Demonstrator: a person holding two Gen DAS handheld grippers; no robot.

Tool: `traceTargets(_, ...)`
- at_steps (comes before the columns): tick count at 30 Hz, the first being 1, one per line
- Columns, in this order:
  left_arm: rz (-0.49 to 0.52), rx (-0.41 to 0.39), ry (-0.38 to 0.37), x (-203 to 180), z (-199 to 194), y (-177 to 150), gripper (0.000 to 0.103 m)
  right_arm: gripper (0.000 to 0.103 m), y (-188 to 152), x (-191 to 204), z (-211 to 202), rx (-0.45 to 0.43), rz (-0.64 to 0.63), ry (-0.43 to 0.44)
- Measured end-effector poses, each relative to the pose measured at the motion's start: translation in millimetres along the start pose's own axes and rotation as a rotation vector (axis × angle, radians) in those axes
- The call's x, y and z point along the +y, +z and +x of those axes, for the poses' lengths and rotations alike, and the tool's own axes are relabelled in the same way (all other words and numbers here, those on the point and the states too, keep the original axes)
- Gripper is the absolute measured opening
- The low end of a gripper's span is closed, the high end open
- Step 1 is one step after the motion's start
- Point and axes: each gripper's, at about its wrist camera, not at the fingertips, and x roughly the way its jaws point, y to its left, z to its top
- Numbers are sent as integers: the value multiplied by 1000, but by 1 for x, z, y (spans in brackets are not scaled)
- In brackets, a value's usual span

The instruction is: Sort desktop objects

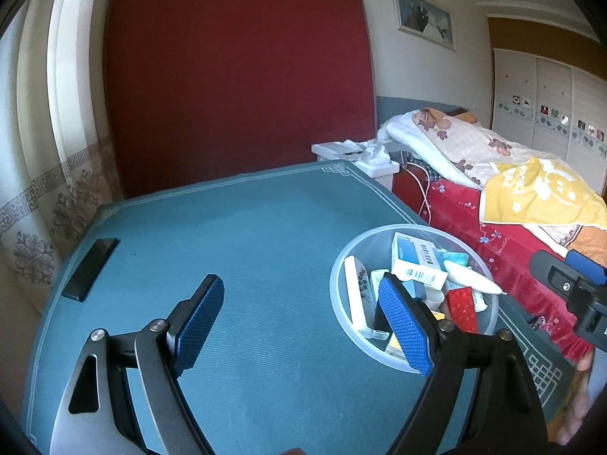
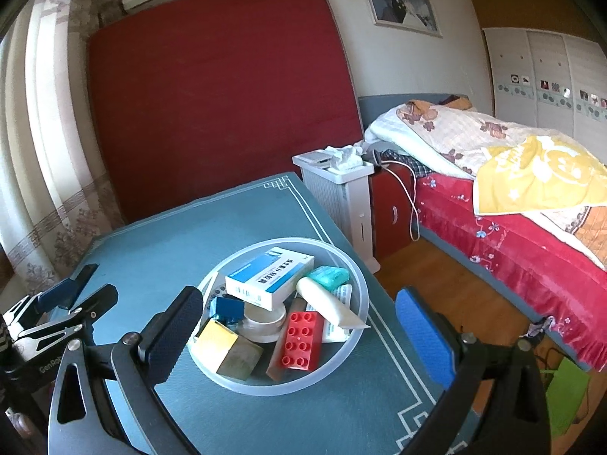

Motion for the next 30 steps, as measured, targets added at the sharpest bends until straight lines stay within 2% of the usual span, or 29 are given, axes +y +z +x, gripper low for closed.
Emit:
traceTargets(6, 7, -21, -1, -5, -18, 0, 87, 102, 0, 7, -14, -15, -36, -7)
traceTargets(14, 40, -50, 40, -13, -36, -4, 87, 102, -1, 9, -16, 6, -58, -45)
traceTargets(30, 24, 25, -50, -15, -30, -15, 87, 102, -8, 17, -4, 60, -107, -68)
